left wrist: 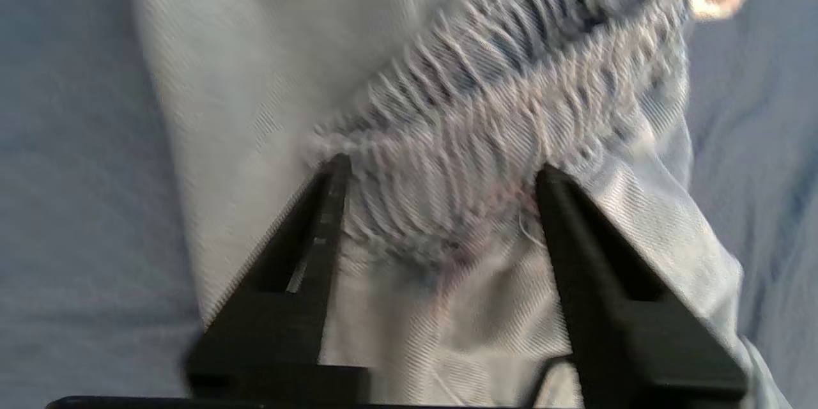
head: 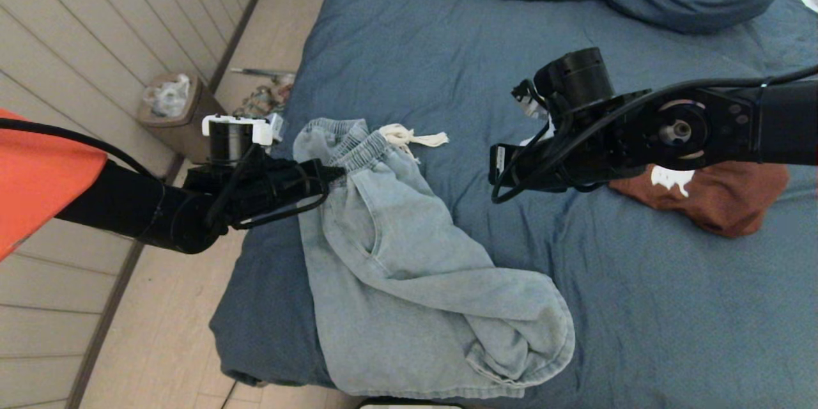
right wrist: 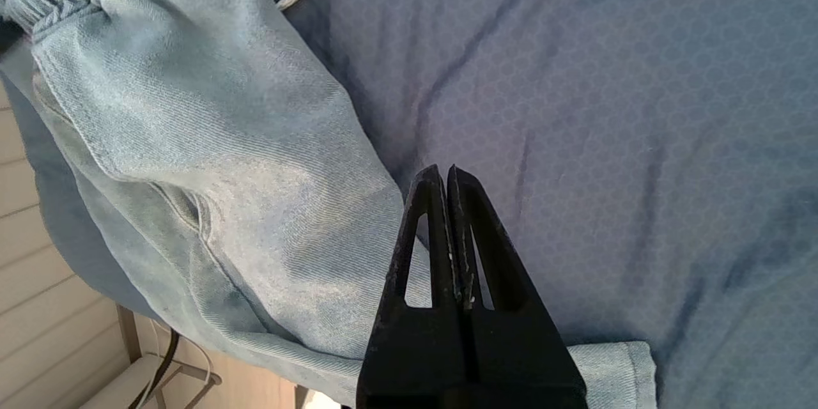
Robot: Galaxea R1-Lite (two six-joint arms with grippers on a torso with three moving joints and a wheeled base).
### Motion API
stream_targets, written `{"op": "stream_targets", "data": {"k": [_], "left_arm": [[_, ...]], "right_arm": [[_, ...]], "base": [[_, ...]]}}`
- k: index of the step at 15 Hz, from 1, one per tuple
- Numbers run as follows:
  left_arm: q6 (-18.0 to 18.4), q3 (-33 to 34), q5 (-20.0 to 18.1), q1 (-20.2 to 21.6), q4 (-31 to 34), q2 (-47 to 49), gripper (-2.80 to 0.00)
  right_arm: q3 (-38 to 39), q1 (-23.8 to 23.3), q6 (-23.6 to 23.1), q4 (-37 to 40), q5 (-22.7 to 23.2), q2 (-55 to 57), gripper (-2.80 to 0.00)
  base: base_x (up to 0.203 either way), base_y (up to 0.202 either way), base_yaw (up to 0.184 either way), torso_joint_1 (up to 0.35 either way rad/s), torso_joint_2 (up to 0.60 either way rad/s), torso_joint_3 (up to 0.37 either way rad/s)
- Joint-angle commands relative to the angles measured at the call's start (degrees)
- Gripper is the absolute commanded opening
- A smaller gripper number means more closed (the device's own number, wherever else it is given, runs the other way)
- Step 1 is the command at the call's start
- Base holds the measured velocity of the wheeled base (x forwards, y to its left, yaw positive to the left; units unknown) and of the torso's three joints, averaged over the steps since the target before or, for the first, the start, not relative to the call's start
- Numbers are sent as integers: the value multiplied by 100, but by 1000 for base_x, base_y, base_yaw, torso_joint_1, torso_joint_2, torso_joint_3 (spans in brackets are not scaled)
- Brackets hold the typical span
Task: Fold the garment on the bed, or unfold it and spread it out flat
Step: Fold the blue shorts
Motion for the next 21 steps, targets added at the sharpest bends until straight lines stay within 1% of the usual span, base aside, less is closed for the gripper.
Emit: {"op": "stream_targets", "data": {"k": [1, 4, 8, 9, 12, 15, 18, 21], "left_arm": [[0, 6, -9, 103, -30, 9, 0], [7, 50, -40, 108, -68, 181, 0], [-11, 33, -12, -215, -151, 447, 0], [-18, 32, 0, -241, -151, 456, -280], [-28, 18, 9, -277, -160, 447, -280], [-27, -31, 18, -224, -160, 367, -280], [-12, -122, -18, 162, -70, -94, -280], [-2, -153, -35, 216, 12, -435, -280]], "right_arm": [[1, 0, 10, 11, -3, 42, -280], [-6, 16, 10, 2, -3, 92, -280], [-6, 16, 10, 2, -3, 128, -280], [-15, 16, 10, 2, -3, 128, -280], [-6, 16, 10, 4, -3, 128, -280], [-6, 16, 10, 10, -3, 145, -280], [-15, 16, 10, 4, -3, 135, -280], [-13, 16, 16, 11, -3, 136, -280]], "base": [[0, 0, 0, 0, 0, 0], [0, 0, 0, 0, 0, 0], [0, 0, 0, 0, 0, 0], [0, 0, 0, 0, 0, 0], [0, 0, 0, 0, 0, 0], [0, 0, 0, 0, 0, 0], [0, 0, 0, 0, 0, 0], [0, 0, 0, 0, 0, 0]]}}
